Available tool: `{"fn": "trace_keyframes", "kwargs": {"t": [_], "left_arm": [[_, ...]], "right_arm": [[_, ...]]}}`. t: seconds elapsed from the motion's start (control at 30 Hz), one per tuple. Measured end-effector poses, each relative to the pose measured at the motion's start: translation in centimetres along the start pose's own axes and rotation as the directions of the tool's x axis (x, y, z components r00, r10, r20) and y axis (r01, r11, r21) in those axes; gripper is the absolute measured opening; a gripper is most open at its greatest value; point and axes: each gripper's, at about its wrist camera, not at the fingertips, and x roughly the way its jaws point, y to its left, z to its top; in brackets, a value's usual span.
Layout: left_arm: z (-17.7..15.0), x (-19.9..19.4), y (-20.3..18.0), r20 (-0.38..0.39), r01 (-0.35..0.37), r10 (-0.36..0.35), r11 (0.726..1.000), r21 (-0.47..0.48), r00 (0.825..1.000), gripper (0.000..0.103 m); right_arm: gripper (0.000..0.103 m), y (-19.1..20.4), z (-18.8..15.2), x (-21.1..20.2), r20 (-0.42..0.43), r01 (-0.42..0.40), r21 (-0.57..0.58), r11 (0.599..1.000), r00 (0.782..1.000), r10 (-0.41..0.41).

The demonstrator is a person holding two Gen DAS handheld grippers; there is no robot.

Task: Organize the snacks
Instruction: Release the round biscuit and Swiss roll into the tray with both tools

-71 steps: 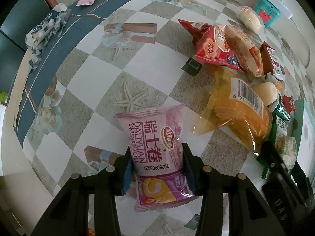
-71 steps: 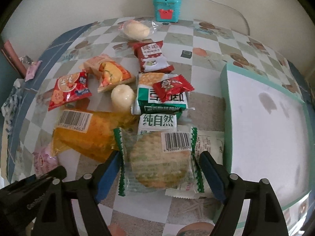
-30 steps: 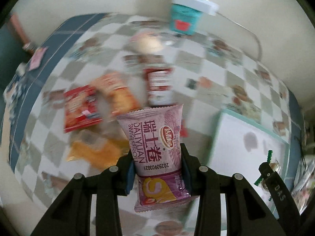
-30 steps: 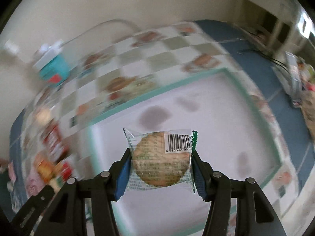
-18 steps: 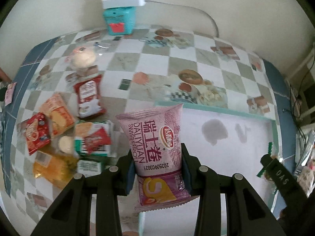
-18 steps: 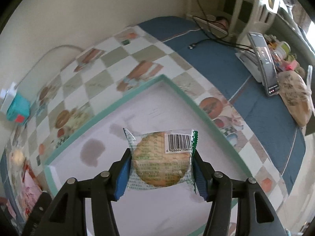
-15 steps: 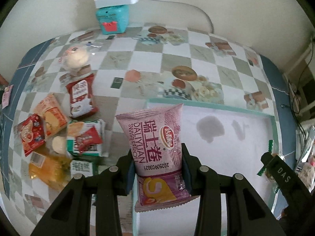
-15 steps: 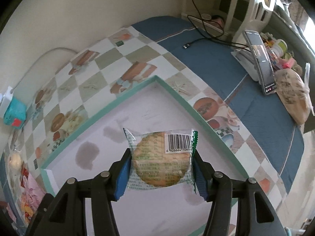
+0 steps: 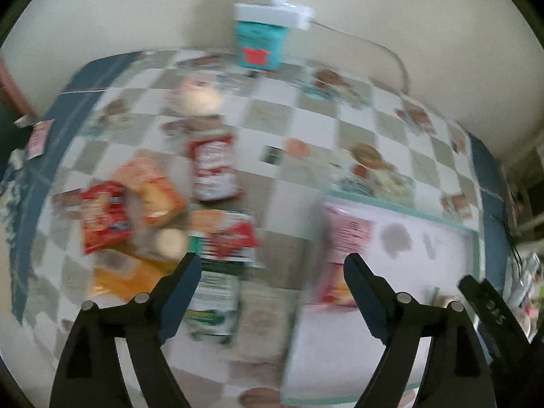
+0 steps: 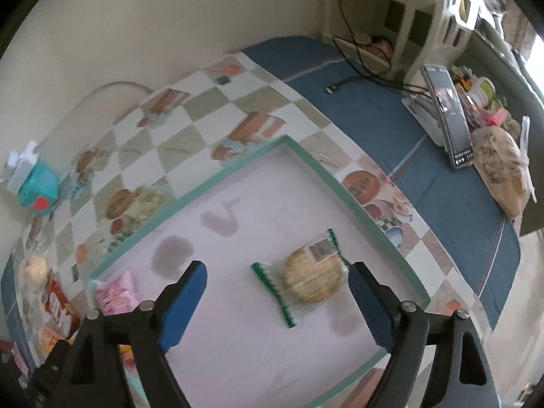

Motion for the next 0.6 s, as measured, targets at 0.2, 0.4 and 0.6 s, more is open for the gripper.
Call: {"fn": "trace_keyframes", "kwargs": {"t": [0.2,0.4,0.6], "left_arm": [[0.6,-1.4,7.4,0.011,-0.106,0.108,0.986,-0.127,0.994,0.087],[0.4,-2.8,15.8,0.001,-0.182,0.190,0.943,-0.279,0.982,0.087],[-0.7,-3.5,21.4,-0.027,-0.191,0.198,0.895,-0.403,0.980,0.087]], "right_arm": [[0.088,2.7,-1.5,-2.3,0.021,-0.043,-0.061,0.997,0.999,0.045],[0.088,5.1,-3.7,-5.1,0.042,-0.090,-0.106,0.990,0.995,0.095],[0.088,8.9,-7.0,-7.3,0.038,-0.144,-0.212,0.967,0.987,0.155]]}}
